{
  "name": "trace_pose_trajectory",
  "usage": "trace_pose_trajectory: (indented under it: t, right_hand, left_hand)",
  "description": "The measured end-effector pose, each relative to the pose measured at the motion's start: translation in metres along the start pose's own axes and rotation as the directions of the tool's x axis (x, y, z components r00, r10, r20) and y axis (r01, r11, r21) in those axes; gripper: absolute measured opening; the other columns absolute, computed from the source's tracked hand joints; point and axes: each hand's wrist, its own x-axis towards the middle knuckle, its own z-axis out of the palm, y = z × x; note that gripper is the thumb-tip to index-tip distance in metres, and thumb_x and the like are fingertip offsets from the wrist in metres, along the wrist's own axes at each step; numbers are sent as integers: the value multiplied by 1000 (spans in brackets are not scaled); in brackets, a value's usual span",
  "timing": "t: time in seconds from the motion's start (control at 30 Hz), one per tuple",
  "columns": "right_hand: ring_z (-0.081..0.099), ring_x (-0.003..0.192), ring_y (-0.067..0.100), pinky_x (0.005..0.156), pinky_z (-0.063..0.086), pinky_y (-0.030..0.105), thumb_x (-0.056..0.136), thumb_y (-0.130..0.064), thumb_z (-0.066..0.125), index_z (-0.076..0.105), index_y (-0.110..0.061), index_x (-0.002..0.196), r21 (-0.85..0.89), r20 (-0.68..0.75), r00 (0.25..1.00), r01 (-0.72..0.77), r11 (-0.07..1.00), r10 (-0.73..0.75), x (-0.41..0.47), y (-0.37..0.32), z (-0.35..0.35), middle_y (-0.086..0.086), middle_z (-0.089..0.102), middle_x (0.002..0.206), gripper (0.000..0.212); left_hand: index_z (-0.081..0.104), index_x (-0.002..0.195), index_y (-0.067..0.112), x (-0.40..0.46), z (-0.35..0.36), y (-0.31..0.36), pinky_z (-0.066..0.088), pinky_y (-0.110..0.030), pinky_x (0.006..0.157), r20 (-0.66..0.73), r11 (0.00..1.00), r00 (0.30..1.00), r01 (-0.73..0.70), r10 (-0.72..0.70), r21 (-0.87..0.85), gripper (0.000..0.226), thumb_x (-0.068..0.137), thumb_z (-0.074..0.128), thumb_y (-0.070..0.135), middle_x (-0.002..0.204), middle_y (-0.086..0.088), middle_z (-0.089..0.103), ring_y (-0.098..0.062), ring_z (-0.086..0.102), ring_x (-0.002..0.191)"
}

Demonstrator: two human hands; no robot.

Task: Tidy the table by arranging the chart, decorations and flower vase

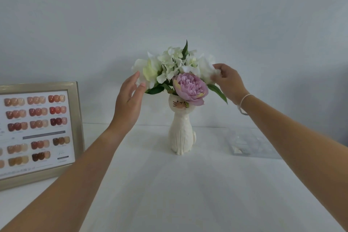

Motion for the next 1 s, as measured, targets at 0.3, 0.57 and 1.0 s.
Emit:
trace_pose_trajectory:
  t: [0.3,0.57,1.0]
  right_hand:
    - [51,76,14,65,42,17,84,-13,54,57,-18,114,-13,-14,1000,-5,1000,4,-14,0,6,3,61,94,30]
    - [55,96,18,87,49,31,84,-12,58,55,-19,121,-9,-65,998,-24,1000,23,-27,-3,1,6,59,116,38]
    - [53,104,20,88,40,23,87,-15,56,52,-22,126,-87,-117,992,45,995,-55,-50,-17,-12,2,53,126,40]
  left_hand:
    - [40,135,33,-3,-6,6,30,-31,110,44,999,999,23,-24,32,42,93,43,35,145,11,37,-13,39,132]
    - [39,137,33,-5,-7,12,29,-32,112,92,998,995,24,-28,50,44,93,42,38,147,9,38,-13,39,132]
    - [37,137,35,-17,-18,26,28,-28,109,105,997,993,51,-57,57,45,93,42,39,128,20,40,-14,41,130]
